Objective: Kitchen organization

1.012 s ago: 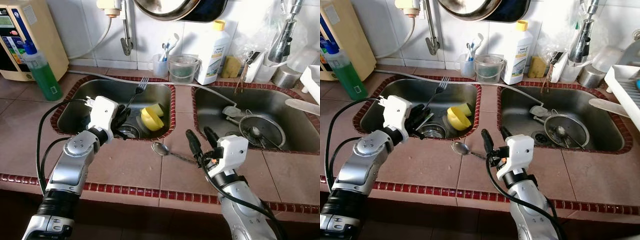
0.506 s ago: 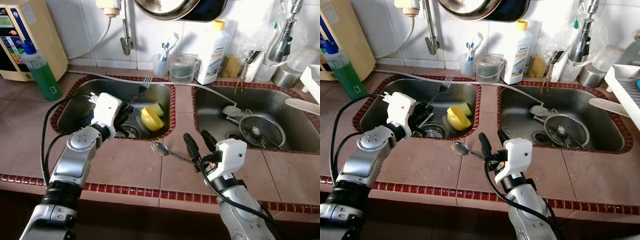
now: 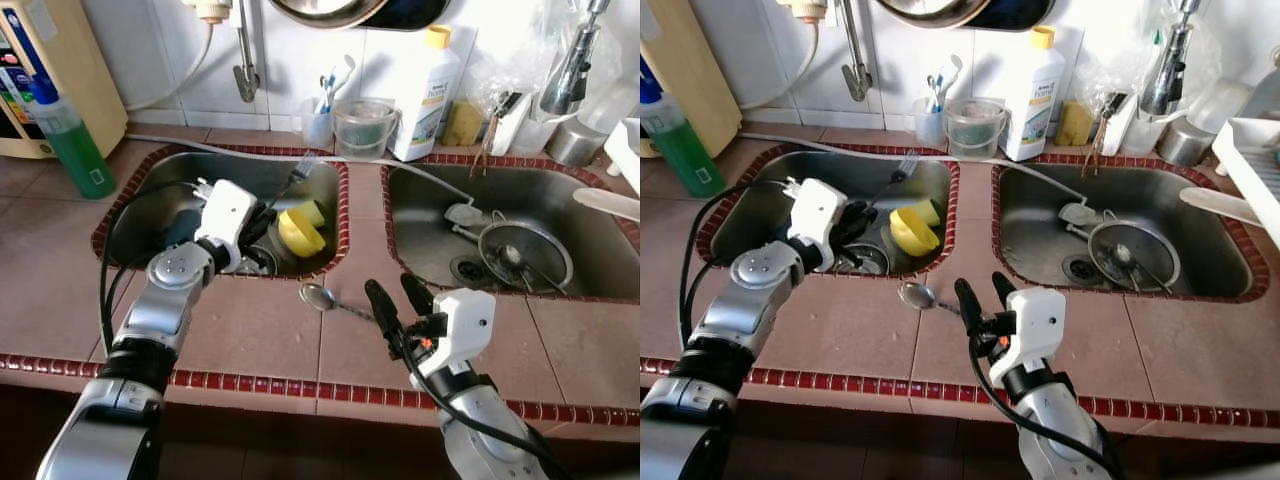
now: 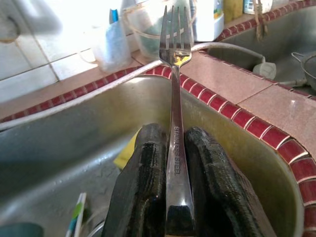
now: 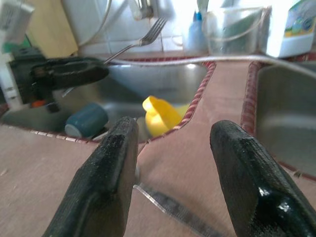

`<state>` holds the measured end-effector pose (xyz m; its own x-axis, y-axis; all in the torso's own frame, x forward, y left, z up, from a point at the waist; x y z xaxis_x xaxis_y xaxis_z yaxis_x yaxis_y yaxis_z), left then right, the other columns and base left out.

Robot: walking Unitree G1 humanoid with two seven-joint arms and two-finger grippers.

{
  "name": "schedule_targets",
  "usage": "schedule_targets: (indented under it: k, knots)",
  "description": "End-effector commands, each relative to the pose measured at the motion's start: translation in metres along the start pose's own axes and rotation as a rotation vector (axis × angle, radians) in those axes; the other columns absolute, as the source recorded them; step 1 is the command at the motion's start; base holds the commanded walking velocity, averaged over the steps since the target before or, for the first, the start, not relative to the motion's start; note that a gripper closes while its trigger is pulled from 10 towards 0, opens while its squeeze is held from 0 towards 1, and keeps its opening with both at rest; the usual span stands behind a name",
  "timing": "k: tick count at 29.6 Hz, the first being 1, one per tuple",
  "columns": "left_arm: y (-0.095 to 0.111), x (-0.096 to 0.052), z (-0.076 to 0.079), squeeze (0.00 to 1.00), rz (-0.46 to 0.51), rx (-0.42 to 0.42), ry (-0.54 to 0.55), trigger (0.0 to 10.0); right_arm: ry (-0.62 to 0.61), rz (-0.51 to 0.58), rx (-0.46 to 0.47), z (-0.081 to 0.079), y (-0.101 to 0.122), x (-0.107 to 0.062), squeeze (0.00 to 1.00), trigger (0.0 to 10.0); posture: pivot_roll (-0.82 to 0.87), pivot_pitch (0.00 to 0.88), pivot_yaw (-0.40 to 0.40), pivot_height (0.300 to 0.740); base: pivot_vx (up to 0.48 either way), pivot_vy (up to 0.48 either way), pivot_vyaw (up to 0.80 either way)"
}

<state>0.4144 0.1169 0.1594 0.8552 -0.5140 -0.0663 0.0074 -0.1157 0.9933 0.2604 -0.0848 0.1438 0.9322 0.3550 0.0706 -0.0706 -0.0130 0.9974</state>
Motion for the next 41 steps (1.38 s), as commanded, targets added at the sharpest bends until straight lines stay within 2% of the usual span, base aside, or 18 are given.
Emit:
schedule_targets:
  k: [1, 7, 15, 23, 29, 41]
  knots:
    - [0.004, 0.004, 0.002, 0.0, 0.002, 0.033, -0.019, 10.0, 0.02, 0.01, 0.007, -0.006, 0.006, -0.004, 0.0, 10.0, -0.19, 0.154, 0.033, 0.74, 0.0, 0.0, 0.0]
    - [0.005, 0.011, 0.004, 0.0, -0.007, 0.052, -0.032, 10.0, 0.051, -0.002, 0.029, -0.015, 0.008, -0.011, 0.0, 10.0, -0.2, 0.173, 0.037, 0.74, 0.0, 0.0, 0.0]
    - [-0.002, 0.019, 0.006, 0.0, -0.036, 0.036, -0.041, 10.0, 0.073, -0.034, 0.069, -0.026, 0.011, -0.025, 0.0, 10.0, -0.23, 0.207, 0.044, 0.74, 0.0, 0.0, 0.0]
    - [-0.003, 0.021, 0.002, 0.0, -0.045, 0.035, -0.019, 10.0, 0.071, -0.054, 0.074, -0.028, 0.011, -0.033, 0.0, 10.0, -0.24, 0.222, 0.044, 0.74, 0.0, 0.0, 0.0]
    - [0.004, 0.023, -0.007, 0.0, -0.04, 0.023, 0.011, 10.0, 0.062, -0.069, 0.08, -0.029, 0.013, -0.038, 0.0, 10.0, -0.25, 0.24, 0.047, 0.74, 0.0, 0.0, 0.0]
    - [0.006, 0.021, -0.019, 0.0, -0.066, 0.064, 0.035, 10.0, 0.026, -0.08, 0.094, -0.026, 0.015, -0.046, 0.0, 10.0, -0.26, 0.265, 0.057, 0.74, 0.0, 0.0, 0.0]
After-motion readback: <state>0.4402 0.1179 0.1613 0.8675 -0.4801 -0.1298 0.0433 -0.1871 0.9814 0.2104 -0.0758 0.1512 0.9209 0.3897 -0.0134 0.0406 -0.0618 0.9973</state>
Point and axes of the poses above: a point about 5 cm out from each wrist's last joint towards the gripper, its own x axis pointing out of the wrist towards the gripper, its own y axis along the axis of the wrist's last joint, z = x × y, the point moved 5 cm from there along x, pointing out of the wrist towards the gripper, and after that the axes turned 10 degrees about -x, right-handed, at the moved point
